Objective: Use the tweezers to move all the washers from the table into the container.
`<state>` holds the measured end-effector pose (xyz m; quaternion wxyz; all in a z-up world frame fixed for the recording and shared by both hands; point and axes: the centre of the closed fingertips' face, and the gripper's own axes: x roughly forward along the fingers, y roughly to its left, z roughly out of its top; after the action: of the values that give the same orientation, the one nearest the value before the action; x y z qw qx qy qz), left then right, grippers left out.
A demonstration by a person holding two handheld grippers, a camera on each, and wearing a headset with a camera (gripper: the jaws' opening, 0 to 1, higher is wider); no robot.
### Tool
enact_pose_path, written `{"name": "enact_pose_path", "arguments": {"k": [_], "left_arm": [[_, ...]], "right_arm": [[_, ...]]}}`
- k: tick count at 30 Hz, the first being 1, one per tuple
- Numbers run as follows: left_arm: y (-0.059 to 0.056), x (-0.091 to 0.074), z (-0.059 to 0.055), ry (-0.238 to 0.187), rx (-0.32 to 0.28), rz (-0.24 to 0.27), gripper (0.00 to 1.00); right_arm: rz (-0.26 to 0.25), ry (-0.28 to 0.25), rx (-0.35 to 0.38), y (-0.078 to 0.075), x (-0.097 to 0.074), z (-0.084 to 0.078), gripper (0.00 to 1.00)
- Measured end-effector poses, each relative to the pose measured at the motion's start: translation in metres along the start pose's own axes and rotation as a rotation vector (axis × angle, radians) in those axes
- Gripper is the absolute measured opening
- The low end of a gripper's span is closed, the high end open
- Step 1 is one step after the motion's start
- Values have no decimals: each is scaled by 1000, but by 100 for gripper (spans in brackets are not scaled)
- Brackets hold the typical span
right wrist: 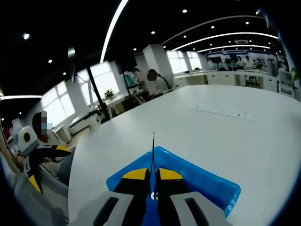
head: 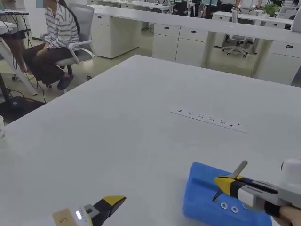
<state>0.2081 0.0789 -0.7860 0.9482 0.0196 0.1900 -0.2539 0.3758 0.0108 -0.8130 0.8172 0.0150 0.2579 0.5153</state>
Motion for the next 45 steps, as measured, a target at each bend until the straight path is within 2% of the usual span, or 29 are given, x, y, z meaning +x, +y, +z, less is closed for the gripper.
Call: {"name": "enact_pose_path", "arguments": {"k": [10, 16, 24, 30, 40, 45], "left_arm": [[-1, 0, -1, 4, -2, -5, 86], [-1, 0, -1, 6, -1, -2, 86], [-1, -1, 0, -3, -6, -1, 86], [0, -1, 0, -4, -6, 4, 86], [0, -1, 1, -6, -5, 2, 86], [0, -1, 1, -7, -3, 3, 86]], "right_arm": [[-9, 56, -55, -10, 11, -13, 3], [-5, 55, -76, -13, 11, -13, 4], [6, 58, -132, -7, 10, -14, 4], [13, 5, -132, 1, -1, 0, 4], [52, -66, -132, 28, -27, 16, 4], [86, -119, -125, 49, -36, 28, 4]]}}
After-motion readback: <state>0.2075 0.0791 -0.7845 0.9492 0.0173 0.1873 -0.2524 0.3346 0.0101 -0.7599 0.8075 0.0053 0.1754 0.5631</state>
